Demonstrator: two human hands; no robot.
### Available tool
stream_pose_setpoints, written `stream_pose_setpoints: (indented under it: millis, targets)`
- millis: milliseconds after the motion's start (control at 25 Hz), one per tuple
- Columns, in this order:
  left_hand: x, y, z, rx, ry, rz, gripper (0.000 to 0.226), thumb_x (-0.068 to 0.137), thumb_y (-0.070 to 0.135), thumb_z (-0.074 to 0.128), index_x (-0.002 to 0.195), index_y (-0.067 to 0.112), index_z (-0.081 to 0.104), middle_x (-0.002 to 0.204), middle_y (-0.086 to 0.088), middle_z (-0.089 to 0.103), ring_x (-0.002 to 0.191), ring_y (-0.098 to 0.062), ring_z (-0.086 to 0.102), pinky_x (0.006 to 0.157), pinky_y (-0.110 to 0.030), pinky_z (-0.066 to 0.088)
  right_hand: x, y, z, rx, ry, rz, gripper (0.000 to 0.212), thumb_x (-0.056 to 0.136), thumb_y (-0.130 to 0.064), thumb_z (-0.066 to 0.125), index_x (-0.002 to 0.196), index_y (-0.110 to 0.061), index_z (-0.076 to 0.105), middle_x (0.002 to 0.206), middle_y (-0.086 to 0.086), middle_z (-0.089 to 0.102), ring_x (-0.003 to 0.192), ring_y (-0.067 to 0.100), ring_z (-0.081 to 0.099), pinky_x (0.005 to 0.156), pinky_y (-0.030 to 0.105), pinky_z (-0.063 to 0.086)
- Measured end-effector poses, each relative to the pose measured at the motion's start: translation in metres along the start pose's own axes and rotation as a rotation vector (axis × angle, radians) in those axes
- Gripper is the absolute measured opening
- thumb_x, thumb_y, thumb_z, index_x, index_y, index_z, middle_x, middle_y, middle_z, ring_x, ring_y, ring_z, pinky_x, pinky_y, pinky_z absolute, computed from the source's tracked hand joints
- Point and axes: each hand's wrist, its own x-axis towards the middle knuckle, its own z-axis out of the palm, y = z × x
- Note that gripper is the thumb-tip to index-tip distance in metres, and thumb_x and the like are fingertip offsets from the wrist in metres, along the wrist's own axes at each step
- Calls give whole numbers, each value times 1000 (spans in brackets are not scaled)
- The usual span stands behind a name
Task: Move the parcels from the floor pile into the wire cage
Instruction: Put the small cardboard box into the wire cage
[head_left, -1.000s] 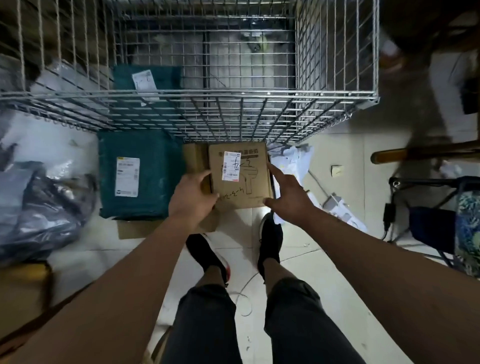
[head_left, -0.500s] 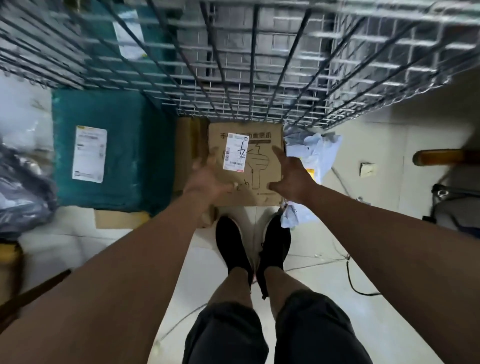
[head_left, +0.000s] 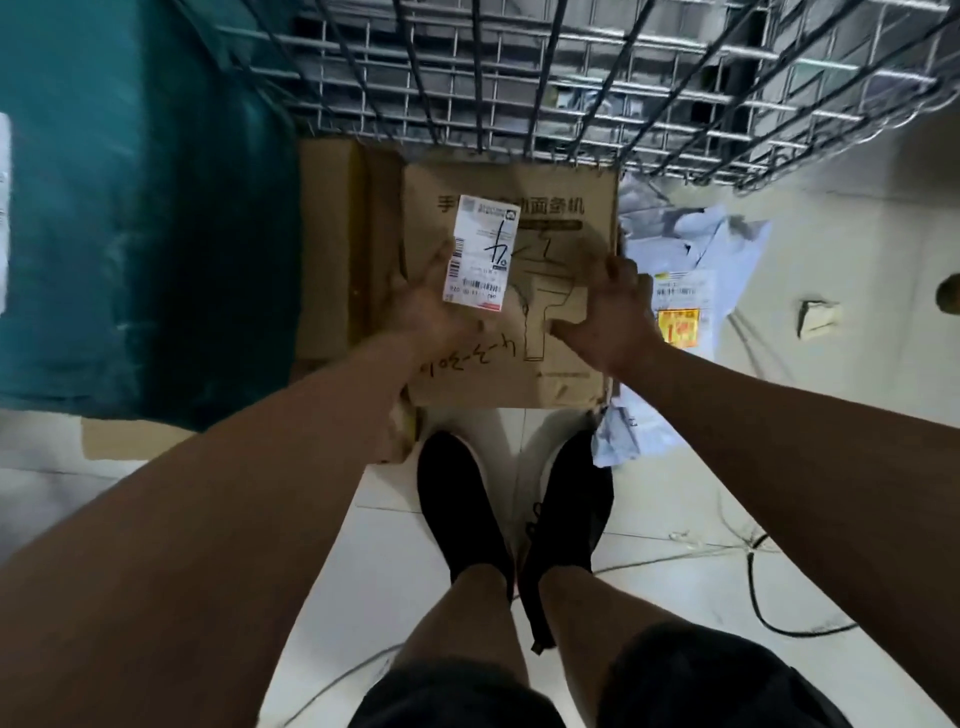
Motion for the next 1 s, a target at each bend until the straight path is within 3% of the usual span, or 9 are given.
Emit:
stream_pose_setpoints:
  millis: [120, 280, 360, 560, 640, 800, 880, 1000]
  targets:
    - [-12, 11, -9, -82, -19, -28, 114, 57, 81, 69, 145, 73, -4, 167, -10, 17, 150, -44, 20, 122, -57, 22, 0, -1, 1, 118, 109, 32, 115, 78, -51, 80, 162, -15, 9, 150, 19, 27, 133, 42, 32, 110, 44, 34]
    - [-7, 9, -11, -128, 35, -37, 123, 69, 61, 84, 149, 67, -9, 161, -17, 14, 146, -45, 29, 117, -55, 31, 5, -7, 7, 201, 136, 121, 128, 71, -55, 84, 162, -21, 0, 146, 19, 25, 134, 41, 31, 110, 47, 38]
    - [-5, 9, -11, -169, 55, -65, 128, 67, 60, 87, 147, 69, -12, 162, -16, 11, 147, -46, 27, 117, -56, 31, 11, -9, 7, 164, 115, 157, 133, 69, -60, 83, 162, -20, -4, 147, 21, 28, 133, 42, 34, 112, 48, 36]
    - [-3, 6, -9, -246, 89, -27, 124, 71, 47, 89, 142, 77, -7, 164, -13, 3, 148, -46, 24, 117, -56, 34, 16, -15, 6, 16, 50, 163, 130, 67, -73, 76, 159, -39, -9, 153, 22, 27, 134, 43, 38, 111, 53, 31]
    - [-5, 5, -6, -265, 116, -5, 124, 72, 42, 90, 143, 76, -6, 163, -14, 6, 147, -46, 27, 116, -53, 36, 15, -18, 7, 13, 67, 179, 131, 64, -75, 77, 158, -43, -9, 150, 19, 29, 130, 43, 42, 108, 56, 32]
    - [-13, -1, -1, -334, 93, 29, 120, 78, 33, 88, 152, 67, 0, 158, -17, 13, 141, -41, 35, 110, -39, 38, -1, -18, 15, 228, 82, 178, 131, 65, -60, 87, 158, -47, -4, 141, 17, 29, 123, 42, 39, 101, 51, 40]
    - [-16, -12, 4, -343, 90, 56, 123, 79, 34, 87, 151, 66, -7, 162, -16, 17, 142, -41, 36, 110, -43, 39, -6, -16, 22, 278, 112, 207, 134, 63, -55, 89, 158, -46, -5, 136, 17, 30, 119, 42, 40, 102, 50, 39]
    - [-18, -26, 8, -394, 68, 103, 126, 79, 37, 86, 148, 68, -15, 168, -1, 23, 146, -35, 37, 110, -49, 44, -1, -9, 25, 328, 118, 234, 139, 60, -52, 91, 157, -48, -8, 131, 17, 37, 117, 43, 48, 106, 49, 40]
